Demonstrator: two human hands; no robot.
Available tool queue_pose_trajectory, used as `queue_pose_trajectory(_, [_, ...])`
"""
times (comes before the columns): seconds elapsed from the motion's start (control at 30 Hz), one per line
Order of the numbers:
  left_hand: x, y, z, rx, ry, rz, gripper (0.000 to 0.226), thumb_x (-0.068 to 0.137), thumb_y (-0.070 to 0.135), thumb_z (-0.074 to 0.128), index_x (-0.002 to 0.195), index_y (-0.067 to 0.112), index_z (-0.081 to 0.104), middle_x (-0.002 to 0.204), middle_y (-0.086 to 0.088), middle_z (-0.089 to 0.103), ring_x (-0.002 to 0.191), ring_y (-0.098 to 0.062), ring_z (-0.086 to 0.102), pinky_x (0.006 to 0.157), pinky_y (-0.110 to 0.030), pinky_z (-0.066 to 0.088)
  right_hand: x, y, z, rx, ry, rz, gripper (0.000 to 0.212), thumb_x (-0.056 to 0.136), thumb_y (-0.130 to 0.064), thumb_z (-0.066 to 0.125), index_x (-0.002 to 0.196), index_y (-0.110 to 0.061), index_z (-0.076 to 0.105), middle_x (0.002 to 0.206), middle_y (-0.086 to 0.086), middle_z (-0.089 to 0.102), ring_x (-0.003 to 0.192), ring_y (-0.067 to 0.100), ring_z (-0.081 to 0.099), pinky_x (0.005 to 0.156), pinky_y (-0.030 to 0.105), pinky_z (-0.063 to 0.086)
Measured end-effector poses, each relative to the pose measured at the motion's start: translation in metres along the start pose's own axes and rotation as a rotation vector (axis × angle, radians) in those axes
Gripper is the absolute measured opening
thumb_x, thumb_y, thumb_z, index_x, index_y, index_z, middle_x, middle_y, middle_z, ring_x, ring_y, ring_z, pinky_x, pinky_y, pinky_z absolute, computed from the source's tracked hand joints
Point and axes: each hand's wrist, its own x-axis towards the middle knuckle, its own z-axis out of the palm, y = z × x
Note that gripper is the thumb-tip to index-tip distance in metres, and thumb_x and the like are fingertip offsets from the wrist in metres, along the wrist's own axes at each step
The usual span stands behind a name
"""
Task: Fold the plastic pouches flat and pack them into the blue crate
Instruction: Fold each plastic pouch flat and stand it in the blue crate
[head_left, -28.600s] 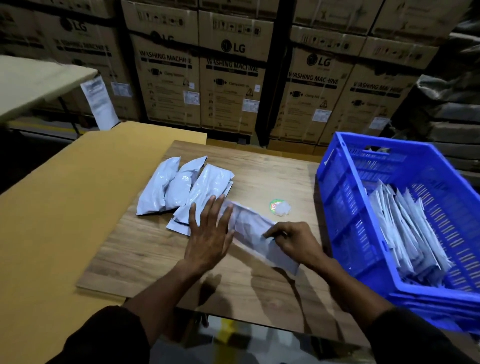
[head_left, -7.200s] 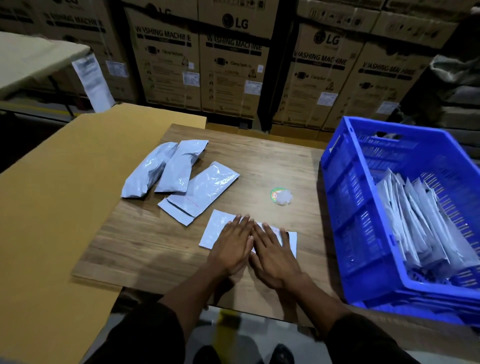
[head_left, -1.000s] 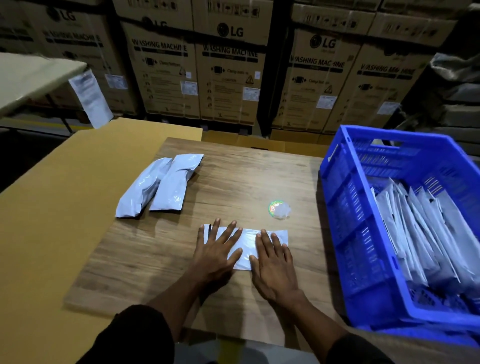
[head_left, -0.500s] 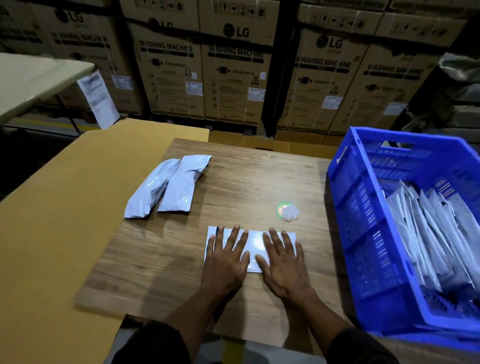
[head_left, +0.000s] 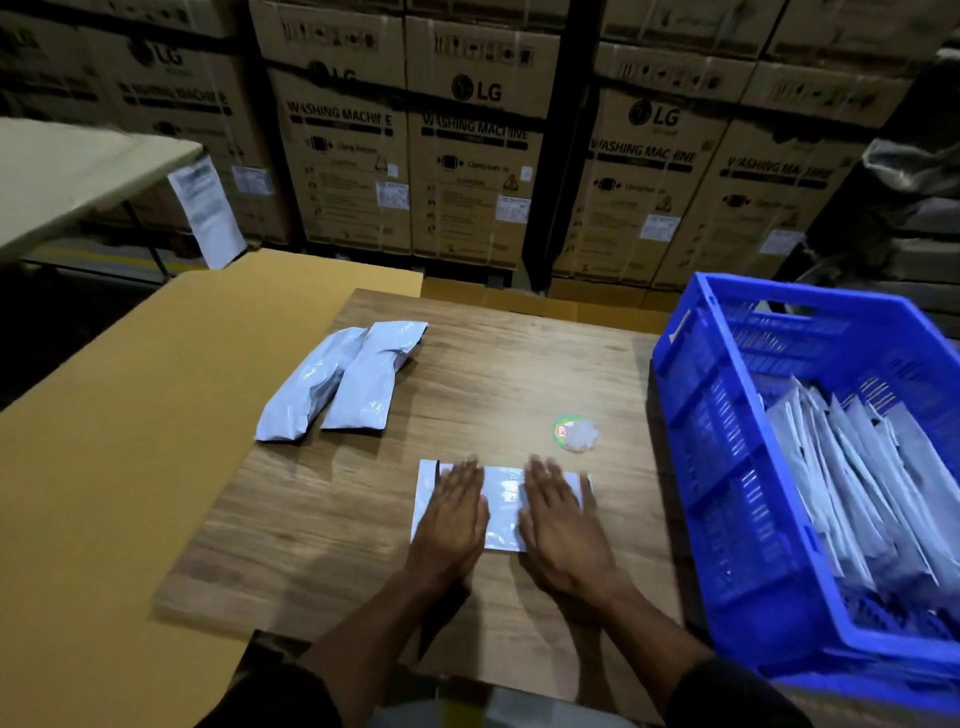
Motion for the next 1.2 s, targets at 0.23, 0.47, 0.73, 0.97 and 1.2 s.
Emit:
queue_pose_trajectory(0.23, [-0.005,0.001,-0.001,0.101,0.052,-0.020,0.050,0.109,0.033,0.035,0.146,0.004,0.052,0.155,-0.011,0.047,0.145,-0.036,0.041,0.116,-0.048,0.035,0.004,-0.020,0.022,0.035,-0.030,-0.029,0.055,0.102,-0.045,0.027,0.152,-0.024,0.040,0.159,-0.004,0.036,0.147,0.024,0.033,0.114,0.051,0.015])
queue_pose_trajectory(0.47, [-0.004,-0.004,-0.013,0.196,-0.100,-0.137,0.059,0.101,0.055,0.039,0.155,0.030,0.043,0.165,0.000,0.032,0.152,-0.040,0.024,0.118,-0.056,0.028,-0.008,0.010,0.024,0.060,-0.016,0.087,0.068,0.099,-0.063,0.012,0.160,-0.031,0.016,0.168,-0.008,0.006,0.154,0.019,0.005,0.120,0.047,0.002])
queue_pose_trajectory(0.73, [-0.004,-0.013,-0.024,0.238,-0.100,-0.141,0.063,0.099,0.065,0.035,0.155,0.036,0.041,0.166,0.006,0.028,0.152,-0.043,0.021,0.118,-0.059,0.023,-0.038,0.032,0.004,0.082,-0.065,0.102,0.085,0.095,-0.075,0.020,0.158,-0.027,-0.013,0.163,-0.004,-0.029,0.150,0.022,-0.026,0.118,0.055,-0.011])
queue_pose_trajectory(0.97, [0.006,-0.027,-0.020,0.243,-0.199,-0.095,0.071,0.098,0.075,0.015,0.160,0.040,0.022,0.170,0.010,0.010,0.155,-0.037,0.015,0.119,-0.059,0.006,-0.032,0.005,0.009,-0.055,0.153,-0.241,0.022,0.098,-0.036,0.051,0.108,-0.023,0.064,0.152,0.004,0.046,0.148,0.032,0.029,0.109,0.064,0.033])
queue_pose_trajectory(1.2, [-0.012,-0.016,-0.031,0.322,0.068,0.263,0.046,0.093,0.025,0.062,0.137,0.014,0.063,0.160,-0.010,0.040,0.152,-0.036,0.028,0.114,-0.070,0.023,-0.027,0.003,-0.001,0.078,0.341,-0.247,0.021,0.095,-0.027,0.047,0.102,-0.017,0.064,0.135,0.004,0.060,0.137,0.029,0.046,0.100,0.058,0.047])
